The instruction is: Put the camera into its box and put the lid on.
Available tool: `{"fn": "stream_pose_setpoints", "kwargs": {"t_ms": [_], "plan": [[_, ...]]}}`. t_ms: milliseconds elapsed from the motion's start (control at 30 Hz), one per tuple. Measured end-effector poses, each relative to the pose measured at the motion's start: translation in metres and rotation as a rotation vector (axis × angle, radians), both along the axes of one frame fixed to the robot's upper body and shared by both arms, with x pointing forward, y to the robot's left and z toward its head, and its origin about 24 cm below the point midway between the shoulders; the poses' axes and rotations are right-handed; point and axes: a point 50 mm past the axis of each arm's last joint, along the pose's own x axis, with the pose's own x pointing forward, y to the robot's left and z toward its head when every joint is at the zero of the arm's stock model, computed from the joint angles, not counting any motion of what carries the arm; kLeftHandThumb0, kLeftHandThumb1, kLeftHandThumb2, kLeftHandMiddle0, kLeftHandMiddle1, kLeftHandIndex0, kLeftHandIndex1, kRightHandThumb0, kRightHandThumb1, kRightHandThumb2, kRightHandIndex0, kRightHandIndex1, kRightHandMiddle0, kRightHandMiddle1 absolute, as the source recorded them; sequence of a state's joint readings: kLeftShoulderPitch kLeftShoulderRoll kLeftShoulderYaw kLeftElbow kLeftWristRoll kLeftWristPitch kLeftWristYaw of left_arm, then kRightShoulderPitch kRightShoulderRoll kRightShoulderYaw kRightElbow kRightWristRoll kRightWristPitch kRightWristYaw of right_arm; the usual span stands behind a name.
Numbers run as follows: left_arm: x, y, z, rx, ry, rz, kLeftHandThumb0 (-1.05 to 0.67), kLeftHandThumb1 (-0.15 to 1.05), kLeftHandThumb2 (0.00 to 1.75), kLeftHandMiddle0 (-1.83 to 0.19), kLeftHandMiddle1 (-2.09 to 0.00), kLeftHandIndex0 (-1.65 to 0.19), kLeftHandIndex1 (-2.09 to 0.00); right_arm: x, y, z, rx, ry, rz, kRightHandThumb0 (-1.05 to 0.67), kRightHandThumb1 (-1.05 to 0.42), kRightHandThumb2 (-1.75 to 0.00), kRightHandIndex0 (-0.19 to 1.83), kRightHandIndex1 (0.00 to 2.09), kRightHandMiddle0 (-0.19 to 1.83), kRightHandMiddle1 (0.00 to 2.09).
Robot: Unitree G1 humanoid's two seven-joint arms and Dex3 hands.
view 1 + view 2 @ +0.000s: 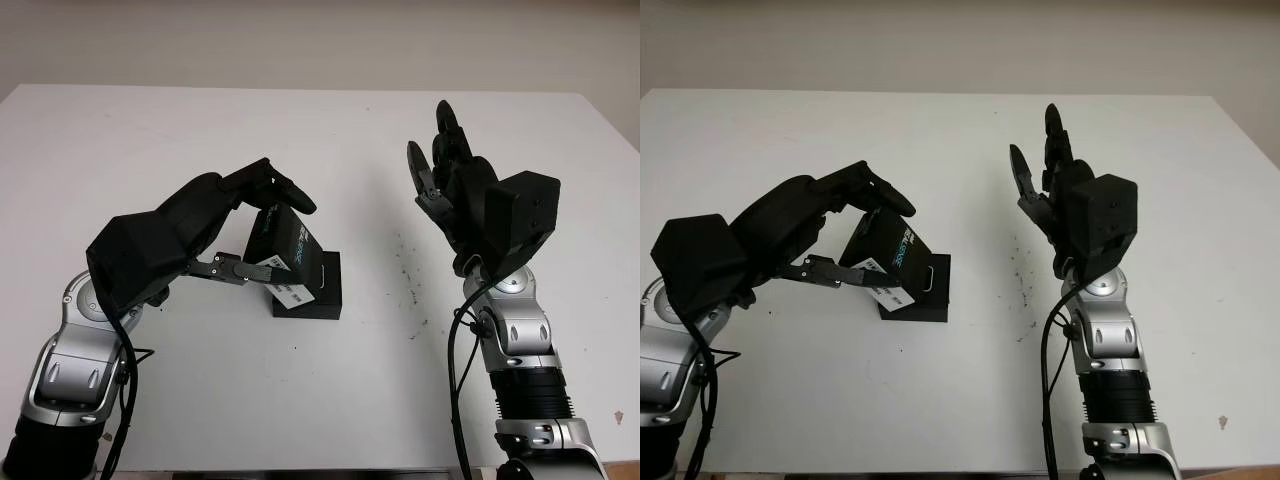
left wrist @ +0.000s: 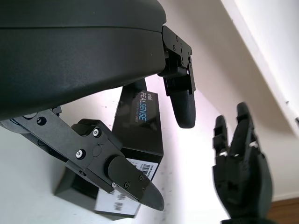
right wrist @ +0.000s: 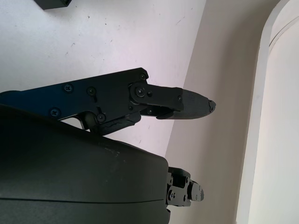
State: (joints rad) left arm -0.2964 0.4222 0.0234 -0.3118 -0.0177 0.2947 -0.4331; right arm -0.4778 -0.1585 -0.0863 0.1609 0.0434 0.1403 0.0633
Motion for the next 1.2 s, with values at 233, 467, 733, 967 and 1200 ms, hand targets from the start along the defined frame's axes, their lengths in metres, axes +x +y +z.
{"fn": "stream_pose_setpoints", "kwargs": {"t_ms": [233, 467, 733, 967, 1200], "plan": [[0.008, -0.009, -0.009, -0.225, 0.014, 0.04, -0.26, 1.05, 0.09, -0.39, -1.63, -0.22, -1.4, 0.0, 0.0, -0.002, 0.001, 0.003, 0.0, -0.59, -1.05, -0.44, -0.16, 0.05, -0.1, 0.05], [0.013, -0.017, -0.022, -0.318, 0.017, 0.042, -0.27, 1.05, 0.07, -0.43, -1.6, -0.24, -1.41, 0.001, 0.0, -0.003, 0.003, 0.003, 0.003, -0.58, -1.05, -0.44, -0.15, 0.05, -0.09, 0.05], [0.016, -0.033, -0.026, -0.392, 0.034, 0.032, -0.3, 1.03, 0.05, -0.41, -1.66, -0.27, -1.43, 0.0, 0.001, -0.004, 0.016, 0.005, 0.006, -0.58, -1.05, -0.43, -0.16, 0.05, -0.1, 0.05], [0.02, -0.05, -0.036, -0.414, 0.043, -0.001, -0.25, 1.05, 0.07, -0.38, -1.63, -0.27, -1.44, 0.0, 0.001, -0.005, 0.016, 0.009, 0.0, -0.57, -1.05, -0.43, -0.16, 0.05, -0.09, 0.05], [0.022, -0.075, -0.043, -0.442, 0.072, -0.057, -0.26, 1.04, 0.06, -0.36, -1.65, -0.24, -1.49, 0.0, 0.001, -0.006, 0.021, 0.017, -0.008, -0.58, -1.05, -0.43, -0.14, 0.06, -0.09, 0.06]]}}
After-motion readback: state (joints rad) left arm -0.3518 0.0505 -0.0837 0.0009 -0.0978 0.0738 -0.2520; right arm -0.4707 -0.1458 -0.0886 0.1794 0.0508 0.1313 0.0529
